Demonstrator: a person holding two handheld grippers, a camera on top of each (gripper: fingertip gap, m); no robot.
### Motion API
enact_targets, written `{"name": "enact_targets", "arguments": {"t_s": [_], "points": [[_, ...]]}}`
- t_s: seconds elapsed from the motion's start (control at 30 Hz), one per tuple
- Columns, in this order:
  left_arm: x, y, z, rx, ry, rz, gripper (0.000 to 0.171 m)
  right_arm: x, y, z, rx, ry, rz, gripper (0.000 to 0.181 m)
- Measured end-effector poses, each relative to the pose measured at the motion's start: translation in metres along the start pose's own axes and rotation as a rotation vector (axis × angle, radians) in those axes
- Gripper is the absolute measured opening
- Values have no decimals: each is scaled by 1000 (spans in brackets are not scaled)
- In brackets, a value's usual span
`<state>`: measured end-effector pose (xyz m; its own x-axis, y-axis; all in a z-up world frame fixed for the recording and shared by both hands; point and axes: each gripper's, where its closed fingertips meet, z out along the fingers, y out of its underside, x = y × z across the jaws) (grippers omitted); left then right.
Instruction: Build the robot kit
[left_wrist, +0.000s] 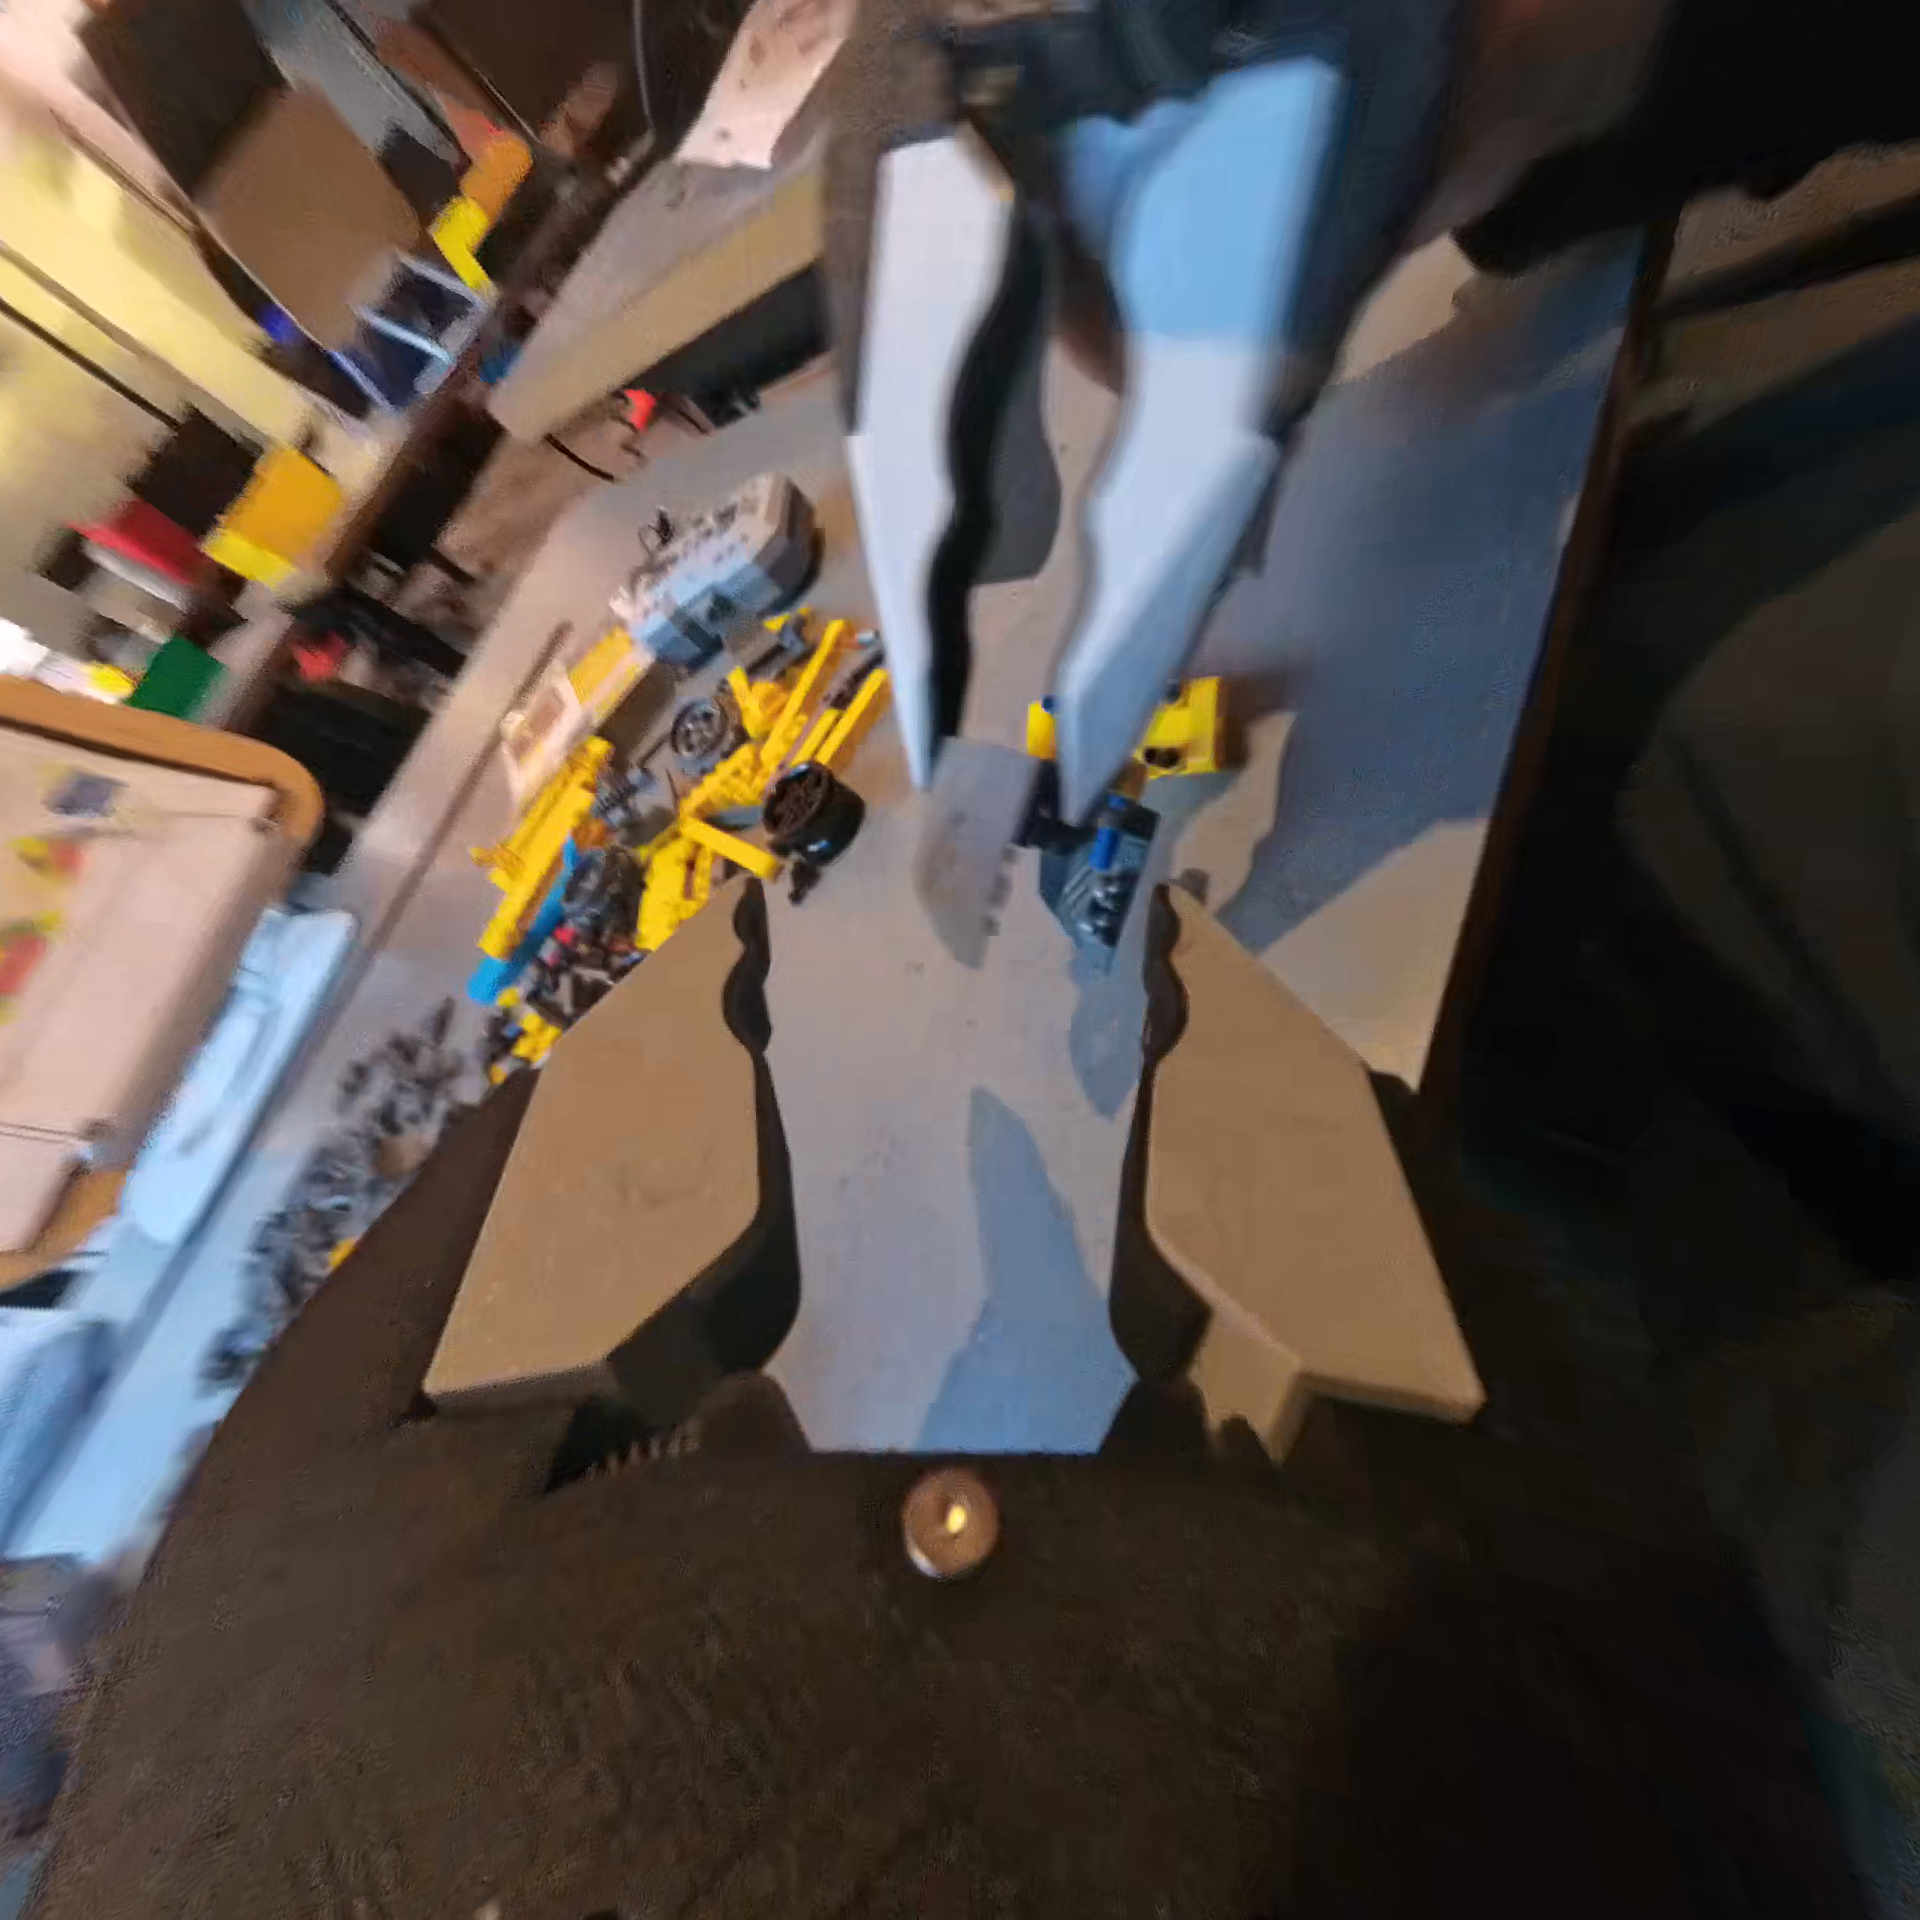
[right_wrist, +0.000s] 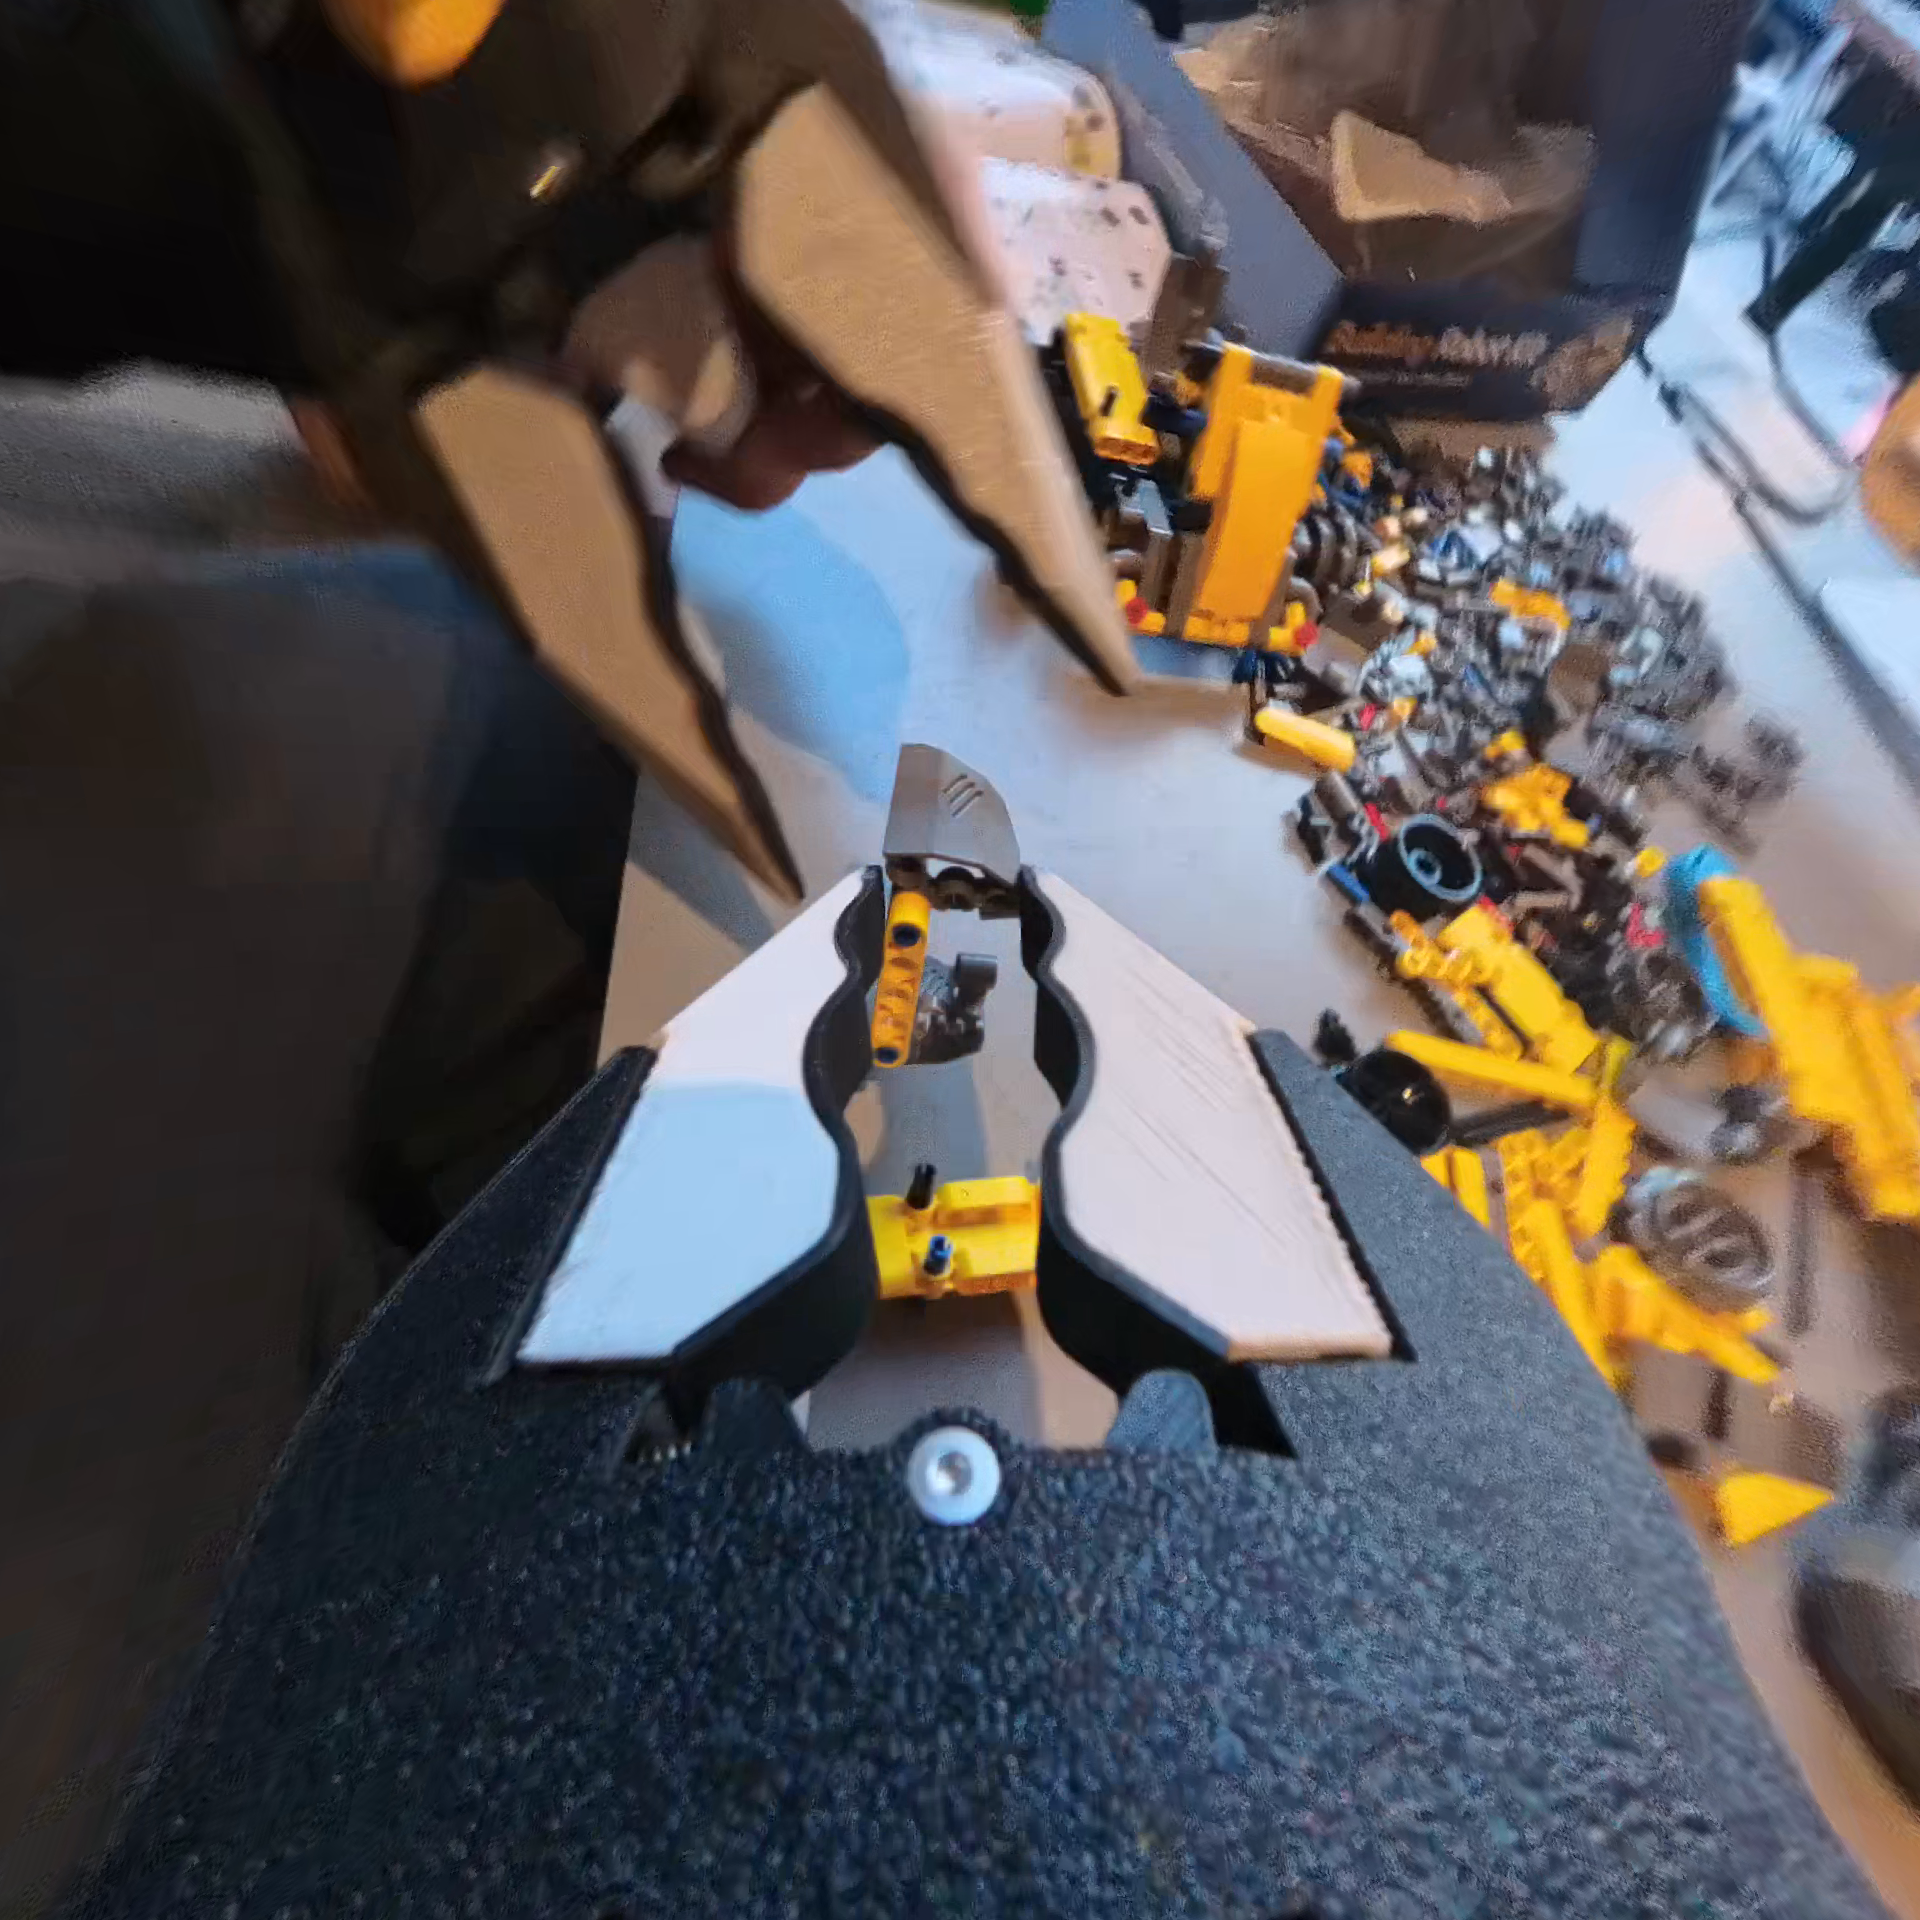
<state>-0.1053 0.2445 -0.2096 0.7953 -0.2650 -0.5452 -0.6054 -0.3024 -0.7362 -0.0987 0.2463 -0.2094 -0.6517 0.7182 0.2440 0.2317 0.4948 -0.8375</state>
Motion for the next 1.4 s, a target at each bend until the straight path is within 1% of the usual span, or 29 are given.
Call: {"name": "enact_targets", "arguments": {"t_s": [0.03, 0.07, 0.1, 0.13, 0.2, 0.23, 0.27, 0.3, 0.37, 0.43, 0.47, 0.53, 0.6, 0.63, 0.67, 0.7, 0.77, 0.83, 0.87, 0.93, 1.0, 1.07, 1.13, 1.2, 1.3, 1.33, 1.4], "points": [[0, -1, -3, 1, 48, -51, 70, -7, 1, 4, -29, 16, -84, 25], [6, -1, -5, -2, 121, -81, 62, -12, 3, 8, -68, 35, -168, 26], [15, 0, -6, -13, 195, -89, 53, -17, 5, 12, -98, 61, -251, 26], [21, 3, -6, -32, 235, -83, 49, -22, 5, 15, -110, 74, -326, 26], [31, 12, -4, -58, 280, -60, 40, -28, 7, 18, -134, 89, -388, 25], [35, 15, -3, -66, 296, -60, 37, -29, 9, 19, -143, 83, -391, 26], [38, 17, -3, -73, 308, -50, 29, -31, 10, 18, -141, 73, -388, 26], [38, 18, -3, -73, 296, -25, 29, -31, 10, 16, -137, 61, -375, 26], [31, 20, -1, -83, 214, 88, 29, -28, 12, 13, -134, 59, -346, 26], [22, 24, 1, -98, 94, 245, 29, -29, 16, 10, -134, 40, -316, 34], [22, 24, 1, -88, 59, 306, 29, -30, 17, 9, -127, 19, -281, 38], [31, 25, 2, -70, 59, 366, 29, -30, 19, 8, -102, -25, -187, 43], [40, 32, 4, -88, 88, 370, 36, -24, 22, 8, -102, -43, -83, 49], [41, 33, 3, -97, 92, 344, 34, -24, 23, 8, -103, -65, -37, 54], [42, 33, 1, -108, 115, 307, 35, -24, 21, 8, -93, -89, -3, 54], [43, 32, -1, -112, 141, 264, 42, -25, 20, 7, -81, -104, 29, 53], [37, 30, -6, -120, 165, 184, 68, -24, 20, 7, -82, -123, 73, 54], [28, 30, -7, -147, 163, 72, 75, -19, 26, 4, -103, -114, 77, 54], [28, 30, -7, -163, 192, 12, 83, -16, 30, -1, -123, -115, 75, 53], [20, 32, -1, -198, 175, -100, 86, -8, 40, -14, -163, -105, 92, 52], [15, 39, 9, -247, 174, -172, 80, -1, 49, -30, -193, -108, 157, 54], [20, 47, 18, -289, 253, -191, 77, 4, 56, -41, -214, -105, 221, 63], [29, 45, 20, -286, 389, -178, 56, 3, 65, -45, -242, -116, 267, 74], [30, 46, 21, -293, 478, -104, 56, 1, 73, -42, -263, -109, 276, 78], [30, 45, 20, -292, 603, 87, 56, 1, 84, -32, -285, -108, 292, 86], [32, 45, 20, -299, 651, 137, 56, 3, 85, -29, -283, -106, 304, 90], [33, 43, 22, -318, 707, 224, 58, 5, 84, -22, -256, -109, 332, 91]]}}
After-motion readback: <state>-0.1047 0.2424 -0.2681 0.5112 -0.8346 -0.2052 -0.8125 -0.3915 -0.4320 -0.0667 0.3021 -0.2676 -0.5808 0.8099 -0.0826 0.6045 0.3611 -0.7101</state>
